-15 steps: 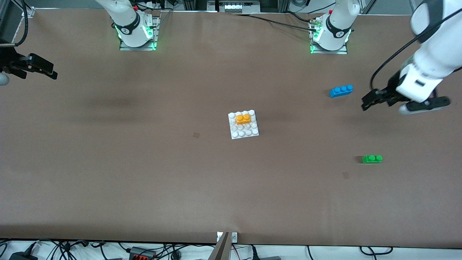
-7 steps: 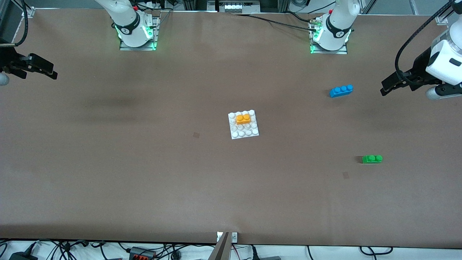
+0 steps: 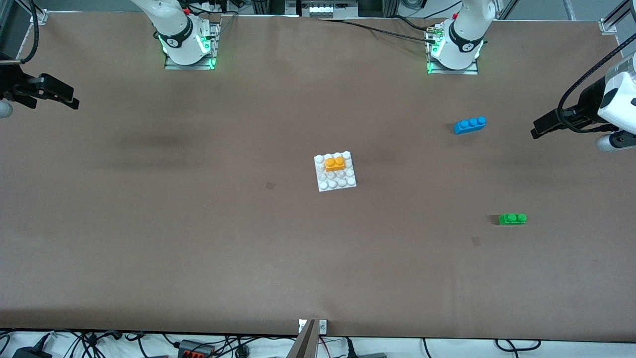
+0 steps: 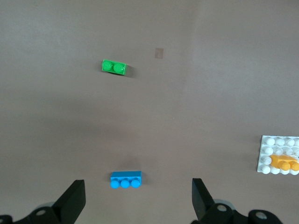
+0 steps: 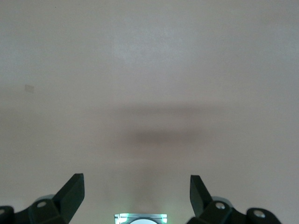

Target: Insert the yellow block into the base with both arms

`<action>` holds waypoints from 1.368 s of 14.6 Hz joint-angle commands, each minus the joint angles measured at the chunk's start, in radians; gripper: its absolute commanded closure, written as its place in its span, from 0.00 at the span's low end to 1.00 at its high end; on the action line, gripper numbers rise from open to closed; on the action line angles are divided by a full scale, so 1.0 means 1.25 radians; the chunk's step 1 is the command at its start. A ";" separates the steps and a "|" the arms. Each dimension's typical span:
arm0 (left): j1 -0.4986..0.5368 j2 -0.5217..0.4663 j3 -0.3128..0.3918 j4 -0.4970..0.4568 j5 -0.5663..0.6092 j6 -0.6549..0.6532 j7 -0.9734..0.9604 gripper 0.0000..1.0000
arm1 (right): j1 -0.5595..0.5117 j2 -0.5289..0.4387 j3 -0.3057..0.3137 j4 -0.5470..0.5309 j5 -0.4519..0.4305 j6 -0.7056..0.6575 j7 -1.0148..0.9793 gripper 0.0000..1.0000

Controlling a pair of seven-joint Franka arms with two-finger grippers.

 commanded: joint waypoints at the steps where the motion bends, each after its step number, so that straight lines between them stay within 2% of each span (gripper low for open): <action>1: 0.015 0.016 -0.024 0.037 0.014 -0.028 0.007 0.00 | -0.001 0.001 0.000 0.011 0.013 -0.013 0.009 0.00; 4: -0.019 0.022 -0.006 0.037 0.015 -0.026 0.007 0.00 | -0.001 0.001 0.000 0.011 0.013 -0.013 0.009 0.00; 7: -0.111 0.022 0.077 0.045 0.027 -0.032 0.004 0.00 | -0.003 0.001 0.000 0.011 0.013 -0.013 0.008 0.00; 8: -0.118 0.024 0.087 0.055 0.027 -0.036 0.004 0.00 | -0.001 0.001 0.000 0.011 0.013 -0.013 0.009 0.00; 20: -0.118 0.027 0.089 0.055 0.026 -0.058 0.004 0.00 | -0.003 0.001 0.000 0.011 0.013 -0.013 0.008 0.00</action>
